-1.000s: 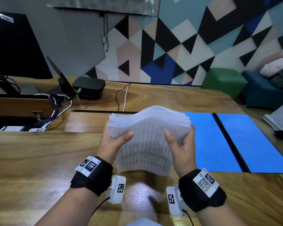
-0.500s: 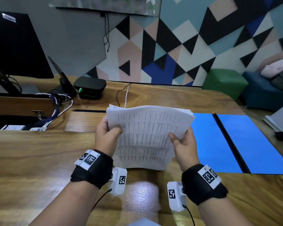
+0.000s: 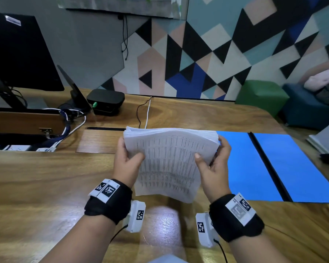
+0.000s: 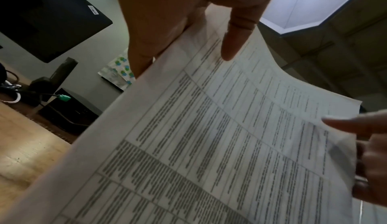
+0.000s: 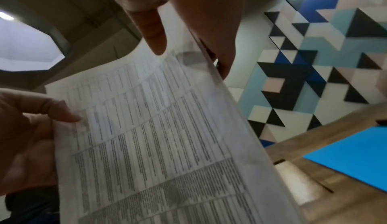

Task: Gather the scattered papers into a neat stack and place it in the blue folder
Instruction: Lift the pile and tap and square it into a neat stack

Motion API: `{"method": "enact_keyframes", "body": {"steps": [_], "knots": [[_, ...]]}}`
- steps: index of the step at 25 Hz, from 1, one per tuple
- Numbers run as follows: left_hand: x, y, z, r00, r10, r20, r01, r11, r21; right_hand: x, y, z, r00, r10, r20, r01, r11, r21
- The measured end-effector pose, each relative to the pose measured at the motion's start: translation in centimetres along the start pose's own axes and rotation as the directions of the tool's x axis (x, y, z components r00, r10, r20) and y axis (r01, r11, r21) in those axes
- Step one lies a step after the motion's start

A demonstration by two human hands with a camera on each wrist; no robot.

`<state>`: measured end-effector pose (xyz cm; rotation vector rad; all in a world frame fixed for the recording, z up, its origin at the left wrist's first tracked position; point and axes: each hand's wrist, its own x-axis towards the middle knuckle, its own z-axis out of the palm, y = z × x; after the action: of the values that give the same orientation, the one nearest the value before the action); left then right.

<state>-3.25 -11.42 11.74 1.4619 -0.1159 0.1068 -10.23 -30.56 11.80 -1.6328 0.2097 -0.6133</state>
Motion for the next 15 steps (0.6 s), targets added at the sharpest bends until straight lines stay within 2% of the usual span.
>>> {"method": "enact_keyframes", "body": {"steps": [3,5,7,10,15], "knots": [[-0.5,0.3,0.2,0.995,0.100,0.004,-0.100,0.994,0.041,-0.2,-1.0,0.1,0.975,-0.217,0.044,0.221,0.939,-0.264],[-0.7,0.8,0.0,0.982,0.189,0.017,-0.190,0.978,0.089,-0.2,-1.4,0.3,0.965,-0.248,0.084,0.261,0.892,-0.370],[-0.5,0.9,-0.2,0.968,0.249,0.034,-0.252,0.957,0.145,-0.2,-1.5,0.5,0.970,-0.232,0.073,0.243,0.900,-0.361],[-0.1,1.0,-0.5,0.966,0.257,0.023,-0.256,0.950,0.181,0.0,-1.2,0.3,0.963,-0.265,0.043,0.262,0.894,-0.363],[0.2,1.2,-0.8,0.964,0.265,-0.005,-0.262,0.958,0.116,0.1,-1.2,0.4,0.957,-0.289,0.003,0.273,0.901,-0.337]]}}
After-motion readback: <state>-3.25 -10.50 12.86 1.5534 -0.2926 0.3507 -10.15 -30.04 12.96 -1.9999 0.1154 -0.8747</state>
